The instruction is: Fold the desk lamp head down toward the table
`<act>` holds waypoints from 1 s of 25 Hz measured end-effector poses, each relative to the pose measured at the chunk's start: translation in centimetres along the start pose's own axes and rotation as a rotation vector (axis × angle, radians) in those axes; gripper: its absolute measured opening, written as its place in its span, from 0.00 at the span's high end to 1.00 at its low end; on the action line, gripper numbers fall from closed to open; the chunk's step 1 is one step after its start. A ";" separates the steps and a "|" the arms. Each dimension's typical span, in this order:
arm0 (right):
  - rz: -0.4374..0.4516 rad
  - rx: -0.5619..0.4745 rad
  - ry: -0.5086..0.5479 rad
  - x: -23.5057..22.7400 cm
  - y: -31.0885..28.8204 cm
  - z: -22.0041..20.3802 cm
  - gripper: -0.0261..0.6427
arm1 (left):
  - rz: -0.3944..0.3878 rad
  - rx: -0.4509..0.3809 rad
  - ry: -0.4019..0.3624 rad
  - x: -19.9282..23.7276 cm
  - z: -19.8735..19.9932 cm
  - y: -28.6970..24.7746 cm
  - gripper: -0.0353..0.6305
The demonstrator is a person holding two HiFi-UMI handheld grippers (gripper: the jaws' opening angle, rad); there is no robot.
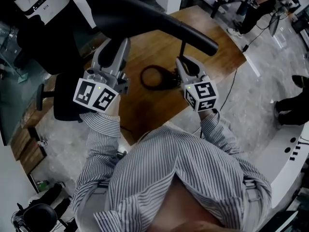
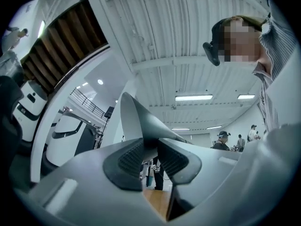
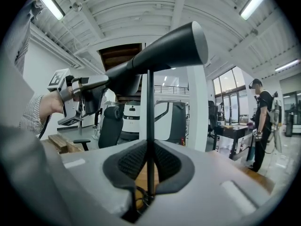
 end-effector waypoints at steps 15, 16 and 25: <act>0.004 -0.015 -0.011 -0.1 -0.2 0.0 0.90 | 0.024 0.091 0.412 -1.1 -11.5 2.2 0.85; 0.003 -0.014 -0.011 -0.1 -0.2 0.0 0.90 | 0.022 0.088 0.428 -1.3 -11.7 2.2 0.85; -0.001 -0.018 -0.026 -0.1 0.0 -0.1 0.90 | -0.027 0.130 0.533 -3.3 -14.6 1.7 0.87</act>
Point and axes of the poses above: the fingertips, and each gripper's own axes: y backward along the fingers, x to its left, z out of its top, the point moved 3 cm from there along y, backward along the fingers, and after that the axes turned 6 degrees about y, right-handed, at the moved point
